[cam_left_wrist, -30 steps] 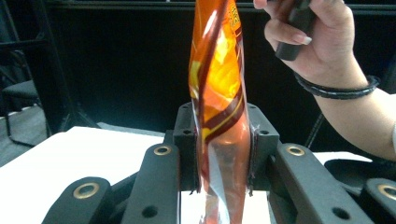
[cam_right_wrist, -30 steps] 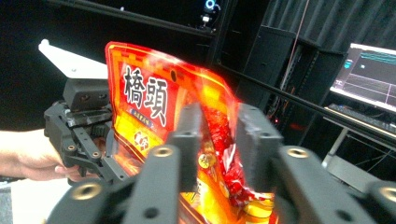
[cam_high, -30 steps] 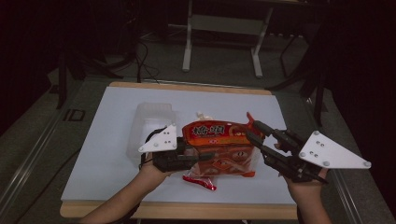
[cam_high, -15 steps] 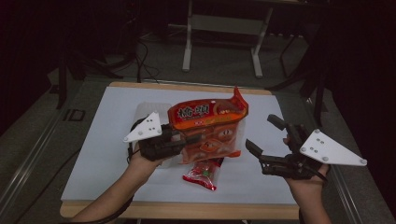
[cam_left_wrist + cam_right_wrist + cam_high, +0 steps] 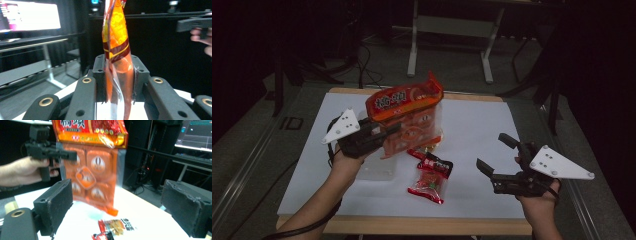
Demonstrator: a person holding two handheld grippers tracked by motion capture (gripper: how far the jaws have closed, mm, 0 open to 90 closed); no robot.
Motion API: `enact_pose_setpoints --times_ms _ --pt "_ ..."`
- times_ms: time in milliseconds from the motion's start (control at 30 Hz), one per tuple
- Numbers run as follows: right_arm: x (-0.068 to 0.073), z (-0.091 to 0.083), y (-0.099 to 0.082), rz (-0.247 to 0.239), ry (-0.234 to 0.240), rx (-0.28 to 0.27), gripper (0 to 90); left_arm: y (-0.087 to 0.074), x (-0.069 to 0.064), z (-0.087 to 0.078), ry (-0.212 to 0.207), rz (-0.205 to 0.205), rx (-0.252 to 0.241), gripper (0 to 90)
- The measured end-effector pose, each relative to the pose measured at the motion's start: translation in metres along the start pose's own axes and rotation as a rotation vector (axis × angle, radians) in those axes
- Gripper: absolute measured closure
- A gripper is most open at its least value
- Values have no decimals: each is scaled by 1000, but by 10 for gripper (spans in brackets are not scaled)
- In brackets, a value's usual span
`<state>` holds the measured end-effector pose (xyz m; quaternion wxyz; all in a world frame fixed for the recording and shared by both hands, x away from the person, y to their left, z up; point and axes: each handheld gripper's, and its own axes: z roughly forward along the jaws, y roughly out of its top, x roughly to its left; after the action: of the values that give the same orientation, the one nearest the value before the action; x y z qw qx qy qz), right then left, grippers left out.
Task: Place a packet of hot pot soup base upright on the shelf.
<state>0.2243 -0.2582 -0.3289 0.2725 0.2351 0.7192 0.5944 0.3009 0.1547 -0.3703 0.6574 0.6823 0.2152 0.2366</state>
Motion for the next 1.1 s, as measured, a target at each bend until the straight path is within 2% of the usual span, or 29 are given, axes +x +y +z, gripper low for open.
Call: enact_pose_setpoints --times_ms 100,133,167,200,300,400,433,500,600,767,1100 --pt "-2 -1 -7 13 -6 15 105 -5 13 -6 76 -3 -9 718" --pt "-2 -1 -7 13 -6 15 105 -5 13 -6 76 -3 -9 718" --pt "-5 -1 -12 25 -5 23 105 -7 22 -10 104 -19 -21 718" --pt "-6 -1 -14 29 -7 26 105 -9 26 -13 120 -23 -29 718" --pt "-8 0 -19 40 -3 39 106 -14 37 -19 141 -21 -46 717" --pt "-9 0 -21 41 -2 46 106 -16 41 -21 150 -31 -54 717" --pt "-9 1 -22 44 -4 48 106 -21 48 -23 180 -41 -61 718" --pt "-9 1 -24 52 -2 46 106 -25 52 -25 204 -38 -62 718" --pt "-10 2 -25 66 8 43 119 -34 60 -27 228 -58 -71 718" --pt "-10 1 -27 56 11 52 119 -49 71 -30 266 -85 -70 718" --pt "-12 3 -32 63 14 66 119 -73 86 -29 306 -135 -64 717"
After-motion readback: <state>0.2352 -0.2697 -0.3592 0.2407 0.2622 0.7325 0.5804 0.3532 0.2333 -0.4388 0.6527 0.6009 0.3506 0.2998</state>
